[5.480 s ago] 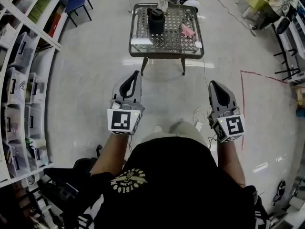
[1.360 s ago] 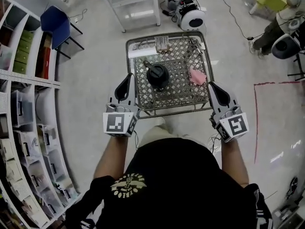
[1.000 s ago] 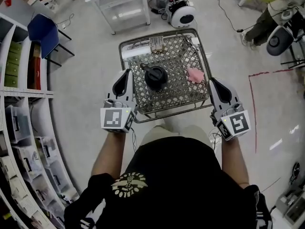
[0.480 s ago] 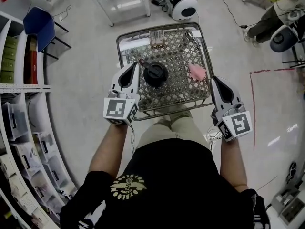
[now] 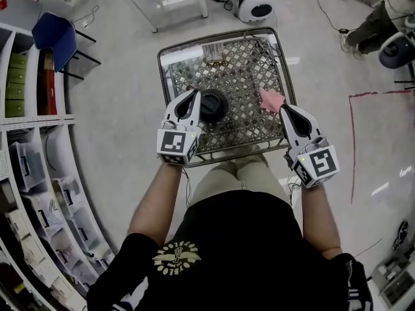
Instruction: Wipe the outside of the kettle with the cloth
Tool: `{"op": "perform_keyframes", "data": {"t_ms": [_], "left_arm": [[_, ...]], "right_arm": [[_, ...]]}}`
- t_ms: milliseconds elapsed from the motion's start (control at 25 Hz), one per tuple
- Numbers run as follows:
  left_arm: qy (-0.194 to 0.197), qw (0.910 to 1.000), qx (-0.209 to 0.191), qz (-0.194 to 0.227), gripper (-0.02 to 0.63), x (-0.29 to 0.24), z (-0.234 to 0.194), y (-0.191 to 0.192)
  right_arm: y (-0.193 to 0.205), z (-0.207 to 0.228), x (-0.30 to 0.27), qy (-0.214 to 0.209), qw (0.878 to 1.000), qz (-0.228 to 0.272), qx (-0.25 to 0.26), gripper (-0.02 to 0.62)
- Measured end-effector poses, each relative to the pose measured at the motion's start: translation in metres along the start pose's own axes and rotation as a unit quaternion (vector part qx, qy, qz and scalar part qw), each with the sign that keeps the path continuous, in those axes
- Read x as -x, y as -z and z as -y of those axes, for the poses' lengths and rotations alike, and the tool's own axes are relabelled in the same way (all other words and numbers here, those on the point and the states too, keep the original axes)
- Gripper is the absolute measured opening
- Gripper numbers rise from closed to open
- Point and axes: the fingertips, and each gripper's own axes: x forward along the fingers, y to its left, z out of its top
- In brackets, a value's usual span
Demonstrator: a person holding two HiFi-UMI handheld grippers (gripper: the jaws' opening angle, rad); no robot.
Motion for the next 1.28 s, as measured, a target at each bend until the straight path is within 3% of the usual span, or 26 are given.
{"op": "perform_keyframes", "data": {"t_ms": [480,800,960,1280], "left_arm": [[0.012,0.9986,-0.015,-0.05,0.006,-0.074,0.007,0.052],[-0.001,0.9977,-0.013,-0.066,0.006,-0.086,-0.003,0.071],[-0.004,0.9966,-0.052,-0.064,0.006,-0.09,0.004,0.072],[-0.013,0.9962,-0.039,-0.077,0.006,-0.092,0.0,0.076]], "right_arm": [[0.059,0.048,-0.04,-0.027,0.997,-0.075,-0.008,0.014],[0.167,0.086,-0.073,-0.046,0.98,-0.187,0.044,0.014],[0.207,0.101,-0.089,-0.055,0.972,-0.224,0.041,0.018],[0.263,0.113,-0.116,-0.083,0.956,-0.28,0.021,0.151]]}}
